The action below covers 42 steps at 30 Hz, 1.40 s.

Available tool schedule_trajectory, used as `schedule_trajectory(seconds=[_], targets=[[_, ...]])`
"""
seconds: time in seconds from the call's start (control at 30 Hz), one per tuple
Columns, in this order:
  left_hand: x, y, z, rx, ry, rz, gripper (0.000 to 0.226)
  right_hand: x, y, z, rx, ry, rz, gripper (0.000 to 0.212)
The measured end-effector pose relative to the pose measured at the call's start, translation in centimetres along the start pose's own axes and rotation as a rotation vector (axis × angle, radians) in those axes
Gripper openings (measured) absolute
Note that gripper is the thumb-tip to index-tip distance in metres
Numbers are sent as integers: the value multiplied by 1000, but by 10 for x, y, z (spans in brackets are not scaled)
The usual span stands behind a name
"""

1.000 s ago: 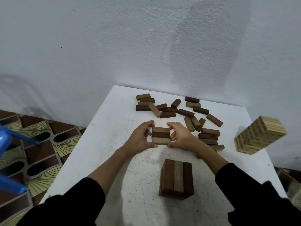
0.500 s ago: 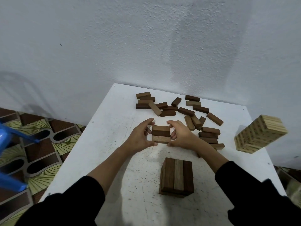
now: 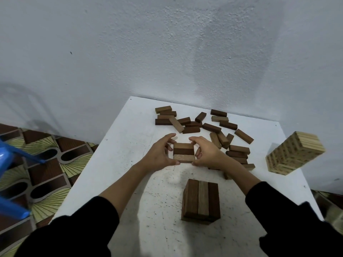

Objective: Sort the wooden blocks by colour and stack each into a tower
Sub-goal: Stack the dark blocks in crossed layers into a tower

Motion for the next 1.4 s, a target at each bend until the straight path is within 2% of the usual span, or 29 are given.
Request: schedule_trajectory(seconds=[0.3, 0.5, 1.1, 1.3, 1.4], targets=[[28, -25, -58, -106, -159, 53, 100, 46, -58, 27, 110, 317, -155, 75], [13, -65, -85, -149, -208, 119, 100, 38, -114, 35, 96, 500, -200, 80], [-22, -115, -80, -114, -157, 197, 93, 0, -161, 23, 56, 369, -182, 85], [-25, -121, -82, -134, -98, 211, 106, -3, -159, 25, 83, 300, -105, 100], [-29, -122, -85, -161, -68, 200, 111, -3, -158, 30, 125, 261, -122, 102]])
Point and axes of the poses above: each hand's wrist, its own y-axis towards the middle knuckle, its own x-axis out of the back of the hand, z = x × y, the point moved 8 cm from there along y, towards the middle knuckle, and after that the axes turned 3 degrees about x, right-handed, at the moved point
